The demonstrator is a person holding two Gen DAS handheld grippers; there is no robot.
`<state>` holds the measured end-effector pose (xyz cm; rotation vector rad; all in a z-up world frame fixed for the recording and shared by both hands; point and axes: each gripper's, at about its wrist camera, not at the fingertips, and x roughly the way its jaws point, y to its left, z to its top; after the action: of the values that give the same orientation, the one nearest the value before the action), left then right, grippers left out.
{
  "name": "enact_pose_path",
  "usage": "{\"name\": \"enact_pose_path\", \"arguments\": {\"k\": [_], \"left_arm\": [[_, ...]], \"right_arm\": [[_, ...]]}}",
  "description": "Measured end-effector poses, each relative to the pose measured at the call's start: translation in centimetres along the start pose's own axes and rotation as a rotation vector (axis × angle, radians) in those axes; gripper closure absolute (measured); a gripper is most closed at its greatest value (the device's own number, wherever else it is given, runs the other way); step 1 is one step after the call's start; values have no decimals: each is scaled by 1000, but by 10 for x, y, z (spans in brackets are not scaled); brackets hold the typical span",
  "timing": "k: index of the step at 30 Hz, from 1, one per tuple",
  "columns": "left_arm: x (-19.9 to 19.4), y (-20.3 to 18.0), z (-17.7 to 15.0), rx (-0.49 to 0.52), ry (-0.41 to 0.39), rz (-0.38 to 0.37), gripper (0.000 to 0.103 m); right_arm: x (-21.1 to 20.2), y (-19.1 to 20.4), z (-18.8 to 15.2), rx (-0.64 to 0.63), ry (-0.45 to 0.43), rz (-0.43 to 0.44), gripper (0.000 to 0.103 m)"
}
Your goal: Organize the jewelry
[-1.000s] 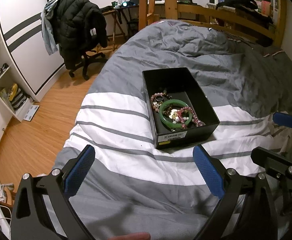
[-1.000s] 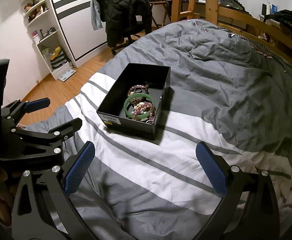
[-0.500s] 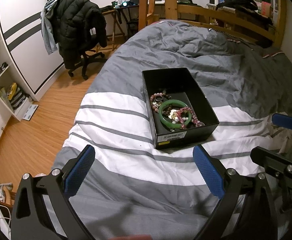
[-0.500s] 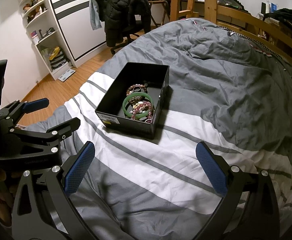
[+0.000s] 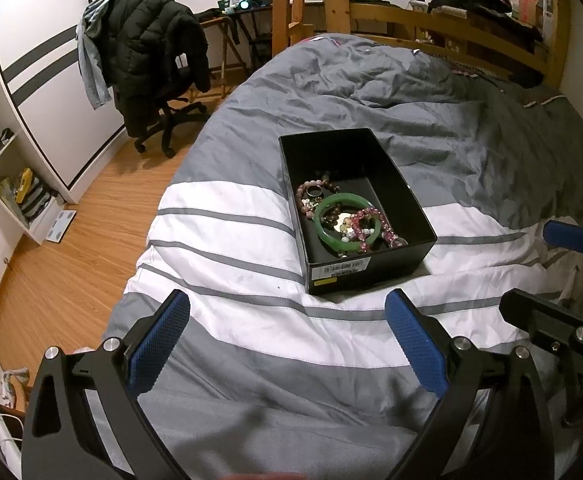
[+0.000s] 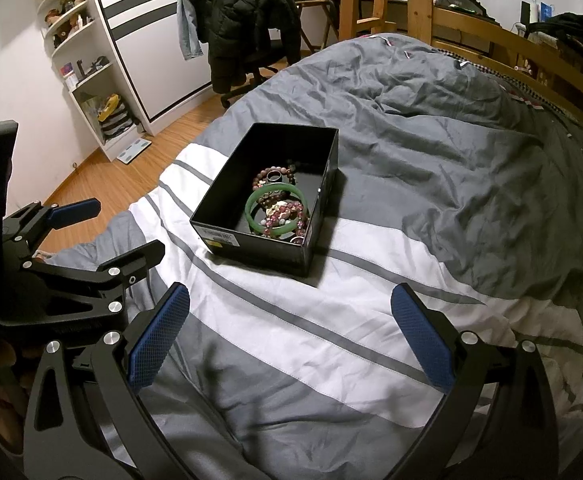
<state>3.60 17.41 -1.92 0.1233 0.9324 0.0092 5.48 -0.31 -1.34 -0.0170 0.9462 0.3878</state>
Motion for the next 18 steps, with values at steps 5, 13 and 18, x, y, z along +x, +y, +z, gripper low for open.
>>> {"name": "enact_pose_path", "arguments": {"k": [5,13,18], "left_arm": [[0,-1,0,1,0,1,6],[0,-1,0,2,3,0,6],[0,-2,0,1,4,1,6]], "right_arm": [[0,0,0,0,-1,0,4],[1,-1,0,5,1,-2,4],[2,-1,-2,8,2,-3,4]]}}
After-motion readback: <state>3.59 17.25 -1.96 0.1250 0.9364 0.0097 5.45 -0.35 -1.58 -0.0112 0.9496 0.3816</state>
